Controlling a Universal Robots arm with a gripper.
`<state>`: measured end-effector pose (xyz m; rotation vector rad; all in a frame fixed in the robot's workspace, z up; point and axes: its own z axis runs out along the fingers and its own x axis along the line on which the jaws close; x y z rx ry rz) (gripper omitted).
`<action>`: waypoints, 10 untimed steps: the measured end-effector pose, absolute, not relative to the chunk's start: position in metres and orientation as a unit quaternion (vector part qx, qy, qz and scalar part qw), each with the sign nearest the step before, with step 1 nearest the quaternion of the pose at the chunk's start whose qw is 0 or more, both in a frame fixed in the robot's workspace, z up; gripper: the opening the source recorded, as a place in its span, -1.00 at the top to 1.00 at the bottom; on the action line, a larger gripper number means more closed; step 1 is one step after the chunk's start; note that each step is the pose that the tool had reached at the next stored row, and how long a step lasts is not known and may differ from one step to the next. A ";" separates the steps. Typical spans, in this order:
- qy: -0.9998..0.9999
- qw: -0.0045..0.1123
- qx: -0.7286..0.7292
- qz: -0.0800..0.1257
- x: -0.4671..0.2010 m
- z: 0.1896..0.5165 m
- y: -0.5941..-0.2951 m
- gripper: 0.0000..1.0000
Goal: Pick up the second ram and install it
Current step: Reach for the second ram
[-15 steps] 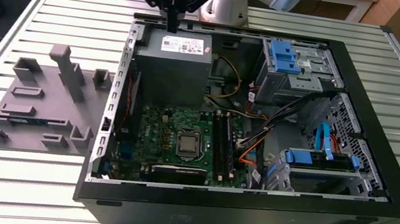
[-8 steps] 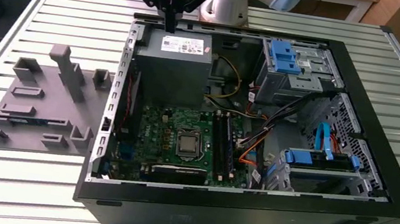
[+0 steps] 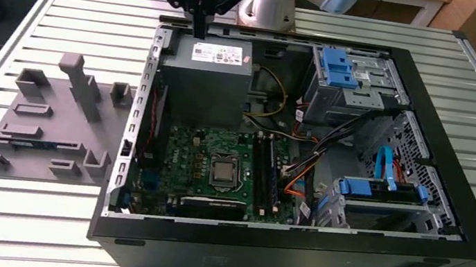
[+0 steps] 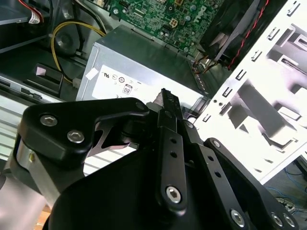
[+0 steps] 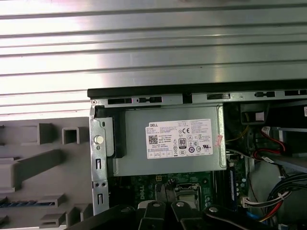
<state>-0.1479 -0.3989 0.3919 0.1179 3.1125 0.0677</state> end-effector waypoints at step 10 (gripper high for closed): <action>0.999 0.013 0.038 0.022 -0.153 0.392 -0.399 0.79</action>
